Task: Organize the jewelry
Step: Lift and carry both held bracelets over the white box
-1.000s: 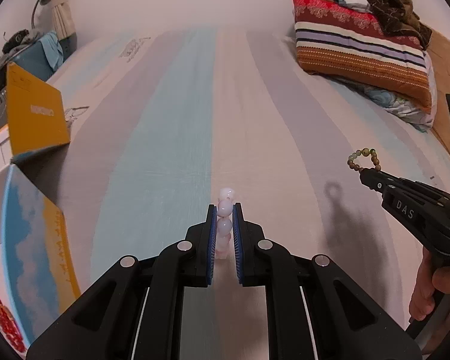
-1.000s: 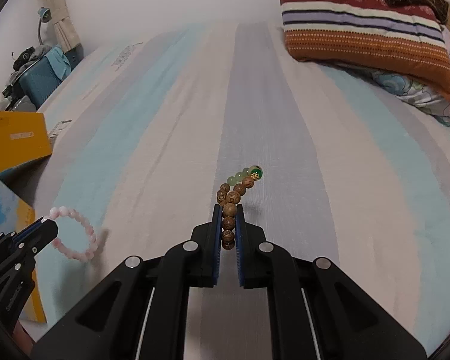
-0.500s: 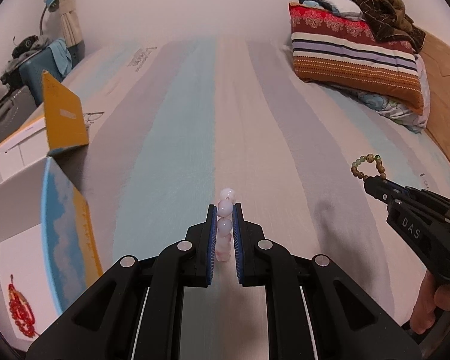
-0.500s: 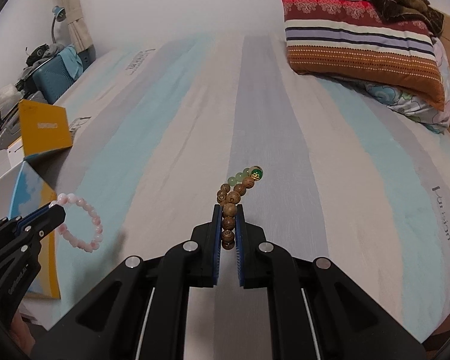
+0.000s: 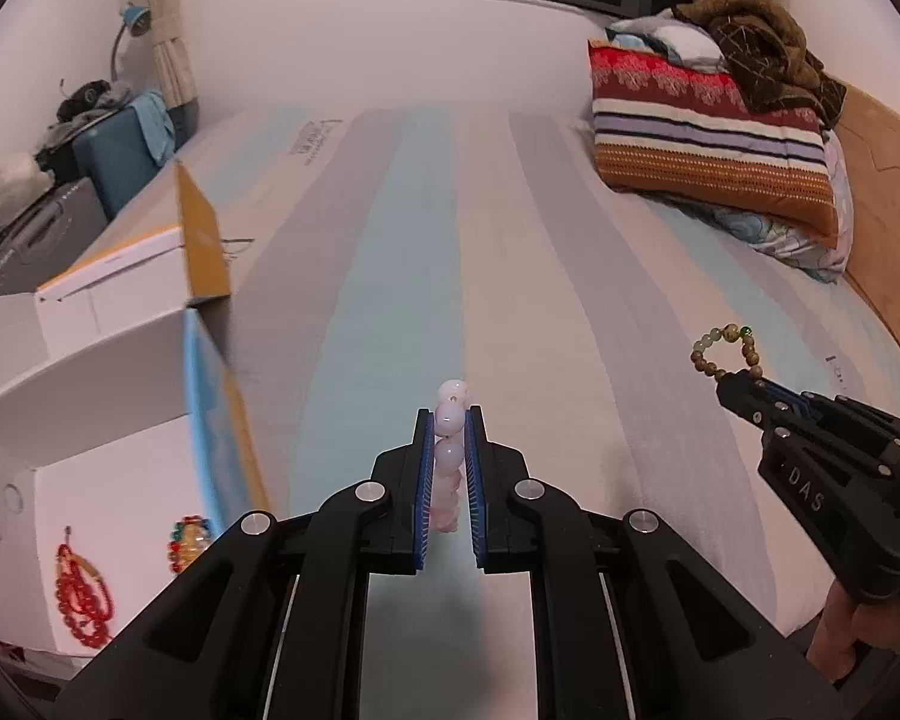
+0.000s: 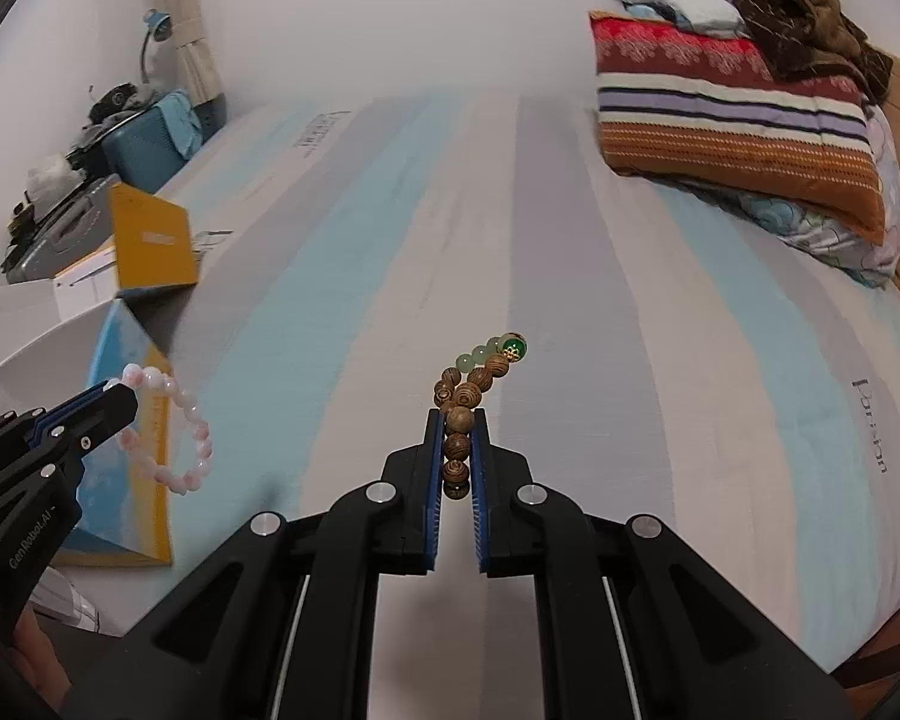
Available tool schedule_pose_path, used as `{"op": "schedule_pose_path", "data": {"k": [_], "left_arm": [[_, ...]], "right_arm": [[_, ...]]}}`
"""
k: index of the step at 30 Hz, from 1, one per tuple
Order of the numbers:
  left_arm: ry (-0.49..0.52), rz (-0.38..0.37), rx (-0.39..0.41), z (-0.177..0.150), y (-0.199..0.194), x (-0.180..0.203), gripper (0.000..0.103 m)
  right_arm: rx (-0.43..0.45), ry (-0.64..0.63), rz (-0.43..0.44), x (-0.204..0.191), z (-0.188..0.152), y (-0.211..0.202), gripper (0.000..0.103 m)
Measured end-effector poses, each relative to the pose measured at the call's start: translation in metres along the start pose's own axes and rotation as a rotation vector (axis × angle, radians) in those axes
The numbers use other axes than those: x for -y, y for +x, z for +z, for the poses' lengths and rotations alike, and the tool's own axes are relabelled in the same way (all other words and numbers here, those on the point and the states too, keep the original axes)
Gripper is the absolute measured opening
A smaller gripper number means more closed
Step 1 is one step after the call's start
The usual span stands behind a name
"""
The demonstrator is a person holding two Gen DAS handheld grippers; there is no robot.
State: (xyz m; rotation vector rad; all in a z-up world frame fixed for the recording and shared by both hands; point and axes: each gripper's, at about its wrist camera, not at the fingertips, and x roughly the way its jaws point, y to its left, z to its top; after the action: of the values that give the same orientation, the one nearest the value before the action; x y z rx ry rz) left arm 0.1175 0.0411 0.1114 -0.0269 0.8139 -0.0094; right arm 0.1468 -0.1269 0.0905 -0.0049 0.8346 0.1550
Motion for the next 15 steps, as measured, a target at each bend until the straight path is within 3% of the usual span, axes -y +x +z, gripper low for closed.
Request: {"op": "schedule_pose_path", "data": {"k": [9, 15], "left_arm": [[-0.039, 0.052, 0.025, -0.006, -0.034, -0.046, 0.010], [-0.090, 0.109, 0.035, -0.016, -0.053, -0.098, 0.010]], "right_arm": [[0.010, -0.075, 0.059, -0.073, -0.003, -0.016, 0.008], [0.015, -0.133, 0.110, -0.132, -0.003, -0.019, 0.007]]}}
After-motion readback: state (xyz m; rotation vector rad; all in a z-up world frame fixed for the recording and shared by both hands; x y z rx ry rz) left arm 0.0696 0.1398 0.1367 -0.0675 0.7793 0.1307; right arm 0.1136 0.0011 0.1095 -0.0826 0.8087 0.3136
